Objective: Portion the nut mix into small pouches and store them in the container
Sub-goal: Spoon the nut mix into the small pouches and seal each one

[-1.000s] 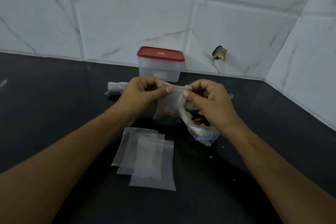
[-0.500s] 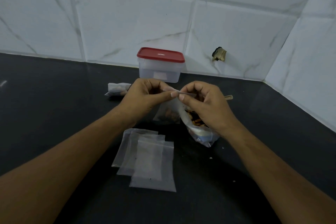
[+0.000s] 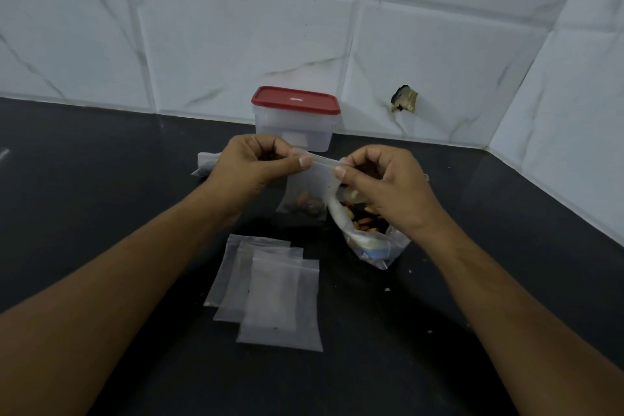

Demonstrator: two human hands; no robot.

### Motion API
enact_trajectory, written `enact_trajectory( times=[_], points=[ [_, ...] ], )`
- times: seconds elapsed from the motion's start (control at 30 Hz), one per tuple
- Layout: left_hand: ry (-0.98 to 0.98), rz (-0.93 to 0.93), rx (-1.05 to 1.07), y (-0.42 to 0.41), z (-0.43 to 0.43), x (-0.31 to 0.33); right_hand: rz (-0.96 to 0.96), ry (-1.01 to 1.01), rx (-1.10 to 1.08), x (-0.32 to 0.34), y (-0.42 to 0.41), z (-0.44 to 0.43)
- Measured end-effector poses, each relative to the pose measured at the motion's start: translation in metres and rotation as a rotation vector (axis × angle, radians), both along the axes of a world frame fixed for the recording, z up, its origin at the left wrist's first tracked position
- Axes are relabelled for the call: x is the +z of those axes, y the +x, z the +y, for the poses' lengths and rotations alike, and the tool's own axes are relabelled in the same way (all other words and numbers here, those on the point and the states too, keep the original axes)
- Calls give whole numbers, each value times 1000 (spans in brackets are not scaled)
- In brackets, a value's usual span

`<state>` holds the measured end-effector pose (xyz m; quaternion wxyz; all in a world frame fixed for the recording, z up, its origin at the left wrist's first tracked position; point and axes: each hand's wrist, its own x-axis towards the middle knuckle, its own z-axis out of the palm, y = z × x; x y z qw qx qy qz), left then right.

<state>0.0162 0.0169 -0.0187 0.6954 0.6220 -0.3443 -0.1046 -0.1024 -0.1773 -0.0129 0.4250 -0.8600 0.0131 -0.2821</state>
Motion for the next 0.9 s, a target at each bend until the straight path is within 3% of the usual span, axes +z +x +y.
enact_trajectory(
  times=[0.47,0.7,0.9],
  points=[
    [93,-24,12,7,5,-2,-9,-40,-68,-3,0,-3],
    [74,-30,68,14,7,-4,-69,-207,-148,-9,2,3],
    [56,52,202,30,23,4,-101,-464,-75,-11,3,20]
  ],
)
